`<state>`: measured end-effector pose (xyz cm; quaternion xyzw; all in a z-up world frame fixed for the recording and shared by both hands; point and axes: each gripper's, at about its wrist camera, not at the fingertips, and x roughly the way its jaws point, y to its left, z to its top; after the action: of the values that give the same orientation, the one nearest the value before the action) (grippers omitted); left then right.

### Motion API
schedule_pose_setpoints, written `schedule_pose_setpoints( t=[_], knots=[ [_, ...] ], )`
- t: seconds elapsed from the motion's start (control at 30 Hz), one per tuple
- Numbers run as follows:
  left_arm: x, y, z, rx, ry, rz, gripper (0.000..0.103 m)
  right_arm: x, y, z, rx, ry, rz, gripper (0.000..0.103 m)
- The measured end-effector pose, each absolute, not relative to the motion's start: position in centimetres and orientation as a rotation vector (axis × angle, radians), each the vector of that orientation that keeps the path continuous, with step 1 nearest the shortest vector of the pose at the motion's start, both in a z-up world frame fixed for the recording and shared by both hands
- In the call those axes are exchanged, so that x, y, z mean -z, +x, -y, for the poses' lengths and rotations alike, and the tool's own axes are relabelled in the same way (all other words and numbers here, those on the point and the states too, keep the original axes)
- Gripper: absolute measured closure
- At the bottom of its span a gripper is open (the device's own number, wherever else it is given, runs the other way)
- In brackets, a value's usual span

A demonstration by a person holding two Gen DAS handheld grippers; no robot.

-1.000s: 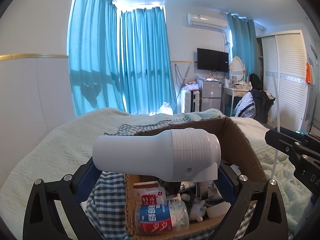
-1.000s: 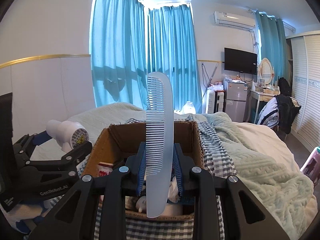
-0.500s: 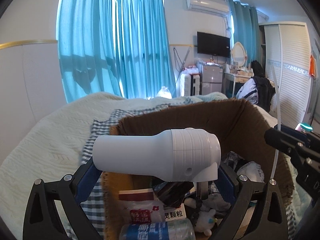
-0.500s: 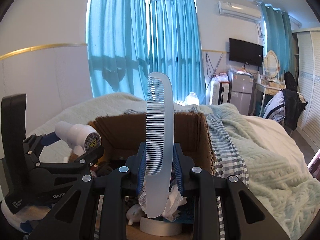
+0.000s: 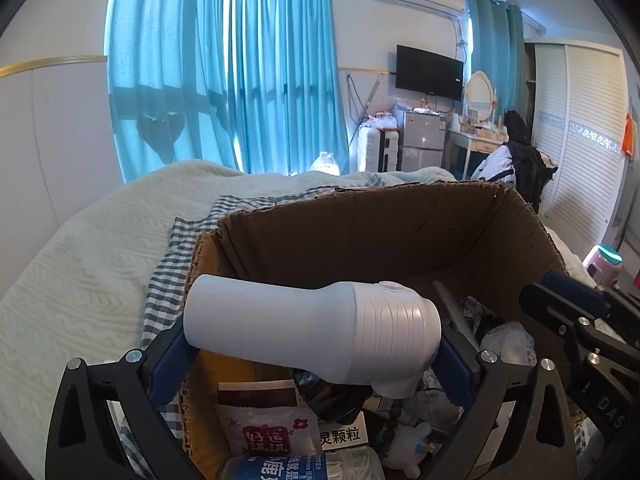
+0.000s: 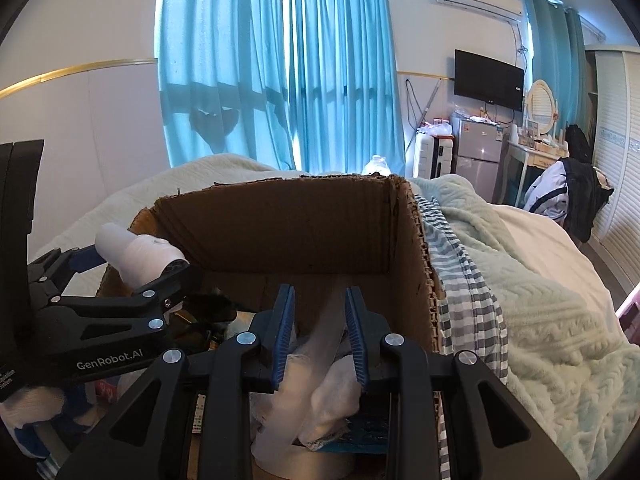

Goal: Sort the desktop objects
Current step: 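Open both grippers to drop the hair dryer and comb into the box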

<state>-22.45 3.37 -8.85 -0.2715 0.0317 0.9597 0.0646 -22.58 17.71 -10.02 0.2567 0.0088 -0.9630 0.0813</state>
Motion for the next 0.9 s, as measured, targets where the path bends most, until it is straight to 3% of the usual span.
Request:
schedule_pose_setpoints(
  t=[0.07, 0.23, 0.4, 0.6, 0.9],
  knots=[
    [8.4, -22.3, -3.4, -2.9, -0.816, -0.096, 0.0, 9.5, -22.3, -17.6, 2.886, 0.755, -0.016, 0.065],
    [6.6, -21.1, -3.1, -2.916, -0.762, -0.095, 0.0, 7.9, -21.3, -17.8, 2.902, 0.715, 0.001, 0.064],
    [4.1, -19.3, -2.9, -2.944, -0.68, -0.093, 0.0, 5.9, -19.7, -17.8, 2.919, 0.656, 0.007, 0.048],
    [1.3, -16.7, -2.8, -2.973, -0.556, -0.125, 0.0, 3.2, -16.9, -18.1, 2.947, 0.576, 0.003, 0.037],
    [-2.9, -12.6, -1.4, -3.008, -0.407, -0.116, 0.0, -1.0, -12.3, -18.4, 2.976, 0.464, 0.007, 0.029]
  ],
)
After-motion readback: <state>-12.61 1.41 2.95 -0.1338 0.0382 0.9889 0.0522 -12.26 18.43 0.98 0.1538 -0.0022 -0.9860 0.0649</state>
